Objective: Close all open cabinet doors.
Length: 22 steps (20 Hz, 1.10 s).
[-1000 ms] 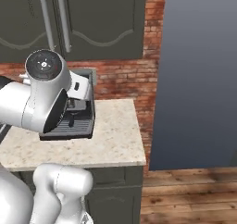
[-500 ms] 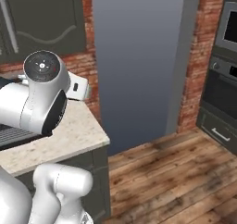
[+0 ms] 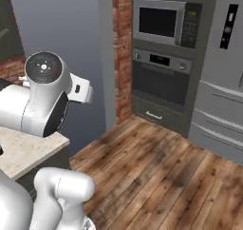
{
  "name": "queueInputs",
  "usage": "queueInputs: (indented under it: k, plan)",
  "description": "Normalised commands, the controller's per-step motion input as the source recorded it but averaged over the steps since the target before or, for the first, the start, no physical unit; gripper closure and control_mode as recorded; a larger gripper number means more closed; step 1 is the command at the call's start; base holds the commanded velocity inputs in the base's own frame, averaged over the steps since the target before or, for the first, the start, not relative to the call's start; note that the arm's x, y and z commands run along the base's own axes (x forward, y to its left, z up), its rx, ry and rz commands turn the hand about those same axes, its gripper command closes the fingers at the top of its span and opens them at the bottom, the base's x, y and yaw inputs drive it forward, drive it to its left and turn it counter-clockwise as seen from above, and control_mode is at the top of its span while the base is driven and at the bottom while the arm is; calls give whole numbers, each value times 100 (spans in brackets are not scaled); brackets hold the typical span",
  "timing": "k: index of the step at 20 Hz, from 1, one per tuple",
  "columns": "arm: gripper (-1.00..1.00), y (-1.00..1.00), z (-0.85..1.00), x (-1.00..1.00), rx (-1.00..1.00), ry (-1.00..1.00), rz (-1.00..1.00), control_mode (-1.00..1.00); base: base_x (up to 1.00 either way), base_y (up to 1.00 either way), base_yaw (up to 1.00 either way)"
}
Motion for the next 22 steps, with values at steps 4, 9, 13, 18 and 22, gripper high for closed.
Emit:
queueInputs:
  k: [4,9,13,18,22]
  plan:
    - [-100,0,0,0,0,0,0,100,0,-6,-85]
    - [-100,0,0,0,0,0,0,100,0,-2,-89]
    - [-100,0,0,0,0,0,0,100,0,0,-91]
    - [-100,0,0,0,0,0,0,100,14,2,-82]
    - [-100,0,0,0,0,0,0,100,49,15,-54]
